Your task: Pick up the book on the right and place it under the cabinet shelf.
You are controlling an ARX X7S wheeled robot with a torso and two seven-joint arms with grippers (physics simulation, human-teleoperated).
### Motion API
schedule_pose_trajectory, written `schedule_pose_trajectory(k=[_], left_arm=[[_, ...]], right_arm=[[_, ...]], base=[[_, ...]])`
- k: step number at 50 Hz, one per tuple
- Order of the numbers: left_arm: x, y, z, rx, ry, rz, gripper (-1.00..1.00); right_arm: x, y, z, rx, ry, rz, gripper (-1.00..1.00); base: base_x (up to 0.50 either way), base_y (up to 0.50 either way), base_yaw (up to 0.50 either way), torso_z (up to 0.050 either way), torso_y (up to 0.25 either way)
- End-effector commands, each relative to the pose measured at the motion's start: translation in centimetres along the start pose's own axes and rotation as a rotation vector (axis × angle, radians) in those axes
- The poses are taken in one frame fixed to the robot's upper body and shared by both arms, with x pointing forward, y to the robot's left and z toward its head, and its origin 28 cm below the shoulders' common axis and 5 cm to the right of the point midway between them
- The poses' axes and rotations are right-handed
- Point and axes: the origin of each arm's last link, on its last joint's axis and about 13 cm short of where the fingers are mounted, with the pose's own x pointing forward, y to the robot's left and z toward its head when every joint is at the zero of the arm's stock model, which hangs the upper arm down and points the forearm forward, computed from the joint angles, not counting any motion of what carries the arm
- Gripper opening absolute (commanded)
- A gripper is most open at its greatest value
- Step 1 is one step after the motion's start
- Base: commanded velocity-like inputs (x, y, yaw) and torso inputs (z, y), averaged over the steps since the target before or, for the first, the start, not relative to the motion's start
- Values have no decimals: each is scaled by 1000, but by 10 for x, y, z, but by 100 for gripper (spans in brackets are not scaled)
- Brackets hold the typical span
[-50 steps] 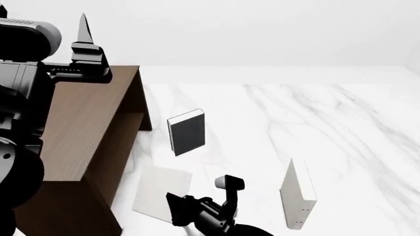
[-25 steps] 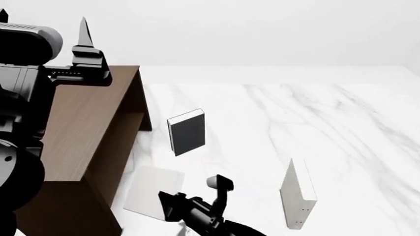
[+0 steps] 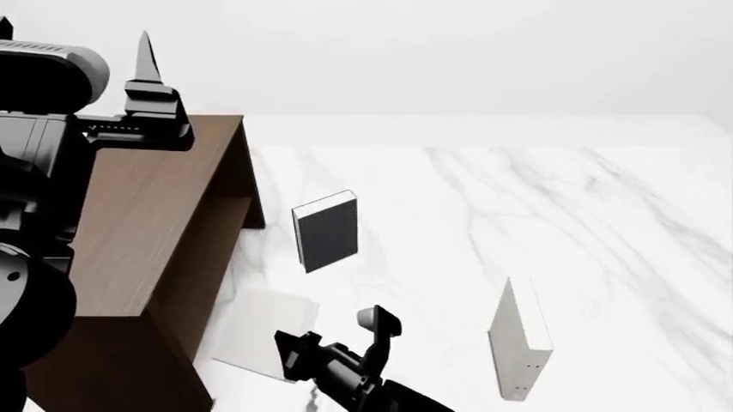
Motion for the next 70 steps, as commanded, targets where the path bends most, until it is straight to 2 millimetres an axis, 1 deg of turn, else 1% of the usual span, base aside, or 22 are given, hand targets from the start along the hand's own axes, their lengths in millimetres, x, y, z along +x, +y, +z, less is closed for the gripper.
schedule_pose_trajectory(k=[1, 18, 34, 35, 59, 66, 70], left_arm=[[1, 0, 0, 6, 2, 1, 100], [-1, 0, -2, 9, 8, 3, 100], [-3, 1, -2, 5, 9, 8, 100], [-3, 1, -2, 5, 9, 8, 100], [-5, 4, 0, 6, 5, 17, 100], [-5, 4, 2, 5, 2, 17, 100], [-5, 4, 2, 1, -1, 15, 100]], right_arm=[[-7, -19, 18, -49, -79, -85, -100], [-13, -29, 20, -67, -75, -168, -100], [-14, -30, 20, -83, -65, -198, -100], [-14, -30, 20, -83, -66, -201, 100], [-11, -26, 27, -128, -110, -231, 100], [-8, -23, 29, -203, -95, -229, 100], [-8, -23, 28, -261, -73, -242, 100]], base=[[14, 0, 4, 0, 0], [6, 1, 2, -1, 0], [6, 0, 0, -3, 0], [0, 0, 0, 0, 0], [0, 0, 0, -1, 0], [0, 0, 0, 0, 0], [0, 0, 0, 0, 0]])
